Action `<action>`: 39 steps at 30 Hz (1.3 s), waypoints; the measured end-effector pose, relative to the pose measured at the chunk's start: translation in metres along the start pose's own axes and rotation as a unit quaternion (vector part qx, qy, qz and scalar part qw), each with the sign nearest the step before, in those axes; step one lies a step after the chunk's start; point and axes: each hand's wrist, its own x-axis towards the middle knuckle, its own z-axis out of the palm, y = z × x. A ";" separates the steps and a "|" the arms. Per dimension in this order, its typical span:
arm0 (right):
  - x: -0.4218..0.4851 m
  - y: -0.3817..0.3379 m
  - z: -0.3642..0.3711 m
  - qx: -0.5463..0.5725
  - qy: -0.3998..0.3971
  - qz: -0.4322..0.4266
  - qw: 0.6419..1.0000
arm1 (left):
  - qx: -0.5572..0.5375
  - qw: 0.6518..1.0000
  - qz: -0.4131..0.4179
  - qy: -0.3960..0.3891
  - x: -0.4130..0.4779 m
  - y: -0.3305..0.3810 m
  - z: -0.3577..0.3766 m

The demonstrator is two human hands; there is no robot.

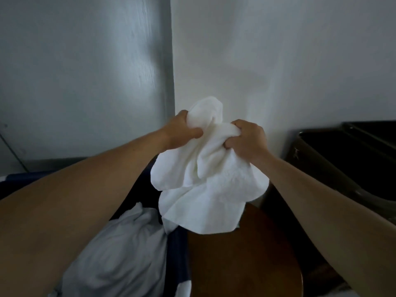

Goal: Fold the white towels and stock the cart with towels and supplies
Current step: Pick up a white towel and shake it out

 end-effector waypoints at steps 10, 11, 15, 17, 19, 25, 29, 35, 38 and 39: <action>-0.031 0.102 -0.095 -0.025 -0.019 0.030 0.999 | 0.037 0.998 0.000 -0.053 -0.003 0.075 0.109; -0.032 0.111 -0.098 -0.034 -0.025 0.035 0.999 | 0.043 0.997 -0.003 -0.063 -0.001 0.077 0.116; -0.030 0.139 -0.109 -0.068 -0.042 0.060 0.995 | 0.051 0.992 -0.008 -0.113 0.008 0.080 0.143; -0.028 0.150 -0.115 -0.087 -0.049 0.069 0.993 | 0.055 0.990 -0.001 -0.133 0.014 0.076 0.155; -0.025 0.158 -0.118 -0.097 -0.057 0.078 0.991 | 0.062 0.987 0.006 -0.146 0.021 0.073 0.162; -0.023 0.180 -0.092 -0.088 -0.103 0.097 0.986 | 0.144 0.973 0.020 -0.178 0.049 0.064 0.167; -0.032 0.206 -0.062 -0.062 -0.147 0.111 0.981 | 0.188 0.964 0.011 -0.190 0.056 0.048 0.179; -0.044 0.259 -0.024 -0.072 -0.289 0.090 0.950 | 0.210 0.950 -0.054 -0.226 0.042 0.021 0.206; -0.047 0.280 -0.006 -0.067 -0.365 0.065 0.926 | 0.167 0.953 -0.133 -0.214 0.034 0.015 0.212; -0.044 0.282 -0.003 -0.057 -0.370 0.061 0.925 | 0.149 0.955 -0.160 -0.203 0.032 0.015 0.212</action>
